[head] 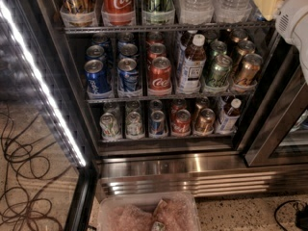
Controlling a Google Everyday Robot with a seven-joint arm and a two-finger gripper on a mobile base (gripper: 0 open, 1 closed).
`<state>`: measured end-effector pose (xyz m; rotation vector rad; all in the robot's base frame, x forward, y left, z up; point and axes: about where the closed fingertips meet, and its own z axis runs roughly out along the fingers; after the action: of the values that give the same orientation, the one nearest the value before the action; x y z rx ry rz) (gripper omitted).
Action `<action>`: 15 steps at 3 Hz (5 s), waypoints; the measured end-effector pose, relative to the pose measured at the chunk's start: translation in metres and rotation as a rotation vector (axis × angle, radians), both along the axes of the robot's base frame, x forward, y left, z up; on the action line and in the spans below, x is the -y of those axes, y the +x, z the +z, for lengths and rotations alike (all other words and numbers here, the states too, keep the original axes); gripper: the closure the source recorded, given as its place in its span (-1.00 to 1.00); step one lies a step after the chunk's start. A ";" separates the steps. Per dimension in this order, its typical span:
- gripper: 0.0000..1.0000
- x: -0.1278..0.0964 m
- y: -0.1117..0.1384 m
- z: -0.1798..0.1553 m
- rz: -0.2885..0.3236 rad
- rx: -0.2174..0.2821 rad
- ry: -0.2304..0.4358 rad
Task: Pick redbull can from top shelf of fridge
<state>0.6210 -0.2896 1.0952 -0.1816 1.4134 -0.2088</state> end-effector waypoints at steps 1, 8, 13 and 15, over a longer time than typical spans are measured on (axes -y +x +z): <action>-0.32 0.005 0.001 -0.001 -0.025 -0.001 -0.004; 0.59 0.022 0.070 -0.009 -0.092 0.009 0.022; 1.00 -0.027 0.008 0.002 0.207 -0.100 0.098; 1.00 -0.032 -0.055 -0.067 0.342 -0.381 0.119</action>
Offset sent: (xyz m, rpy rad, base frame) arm 0.0185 -0.0176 -0.0157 -0.0062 0.0308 -0.0567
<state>0.5664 -0.2574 1.0284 -0.3756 1.7394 0.2030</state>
